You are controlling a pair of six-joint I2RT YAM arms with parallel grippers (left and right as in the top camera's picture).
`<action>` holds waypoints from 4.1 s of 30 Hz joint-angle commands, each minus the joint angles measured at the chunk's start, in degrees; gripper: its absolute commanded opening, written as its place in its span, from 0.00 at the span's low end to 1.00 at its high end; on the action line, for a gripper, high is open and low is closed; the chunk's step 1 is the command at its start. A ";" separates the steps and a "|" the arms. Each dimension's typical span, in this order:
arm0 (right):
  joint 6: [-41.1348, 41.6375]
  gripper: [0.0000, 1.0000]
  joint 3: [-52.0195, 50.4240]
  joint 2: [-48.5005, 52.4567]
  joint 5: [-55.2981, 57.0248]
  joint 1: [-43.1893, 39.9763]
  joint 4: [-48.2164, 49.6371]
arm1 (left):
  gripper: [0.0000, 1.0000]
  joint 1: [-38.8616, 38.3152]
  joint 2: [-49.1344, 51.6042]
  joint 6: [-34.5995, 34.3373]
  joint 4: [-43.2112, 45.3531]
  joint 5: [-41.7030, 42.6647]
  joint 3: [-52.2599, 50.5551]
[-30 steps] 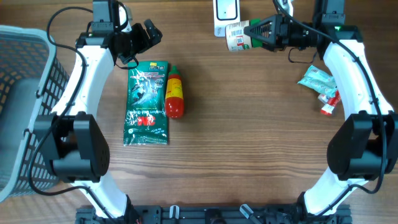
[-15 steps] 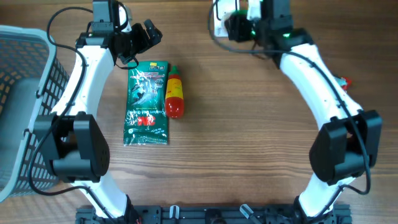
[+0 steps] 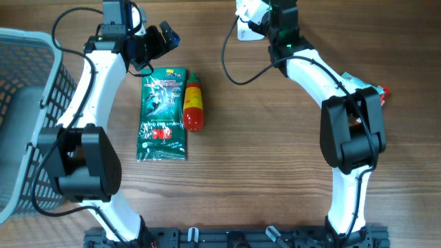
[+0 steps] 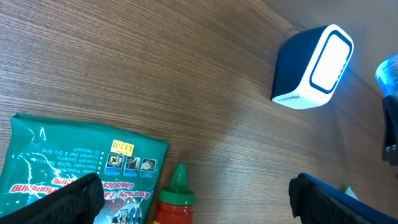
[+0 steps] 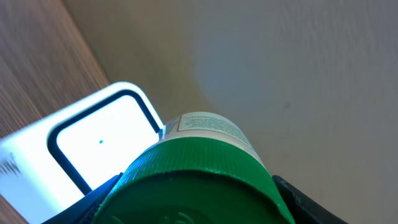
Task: Scan the item barcode
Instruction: 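Carry the jar right and set it down at the table edge, then reach the right gripper toward the red sriracha bottle, then grasp the sriracha bottle with the right gripper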
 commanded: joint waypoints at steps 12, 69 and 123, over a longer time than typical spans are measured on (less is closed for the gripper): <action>-2.12 0.56 0.87 2.14 -8.79 0.33 0.00 | 1.00 0.37 0.11 0.28 0.15 -0.11 -0.02; 85.68 1.00 -2.27 -17.22 -30.12 -1.66 -49.57 | 1.00 0.37 0.11 0.28 0.15 -0.13 -0.02; 64.28 0.85 9.16 3.45 -13.07 23.10 -59.06 | 1.00 11.56 -2.51 -5.75 -5.88 3.54 1.46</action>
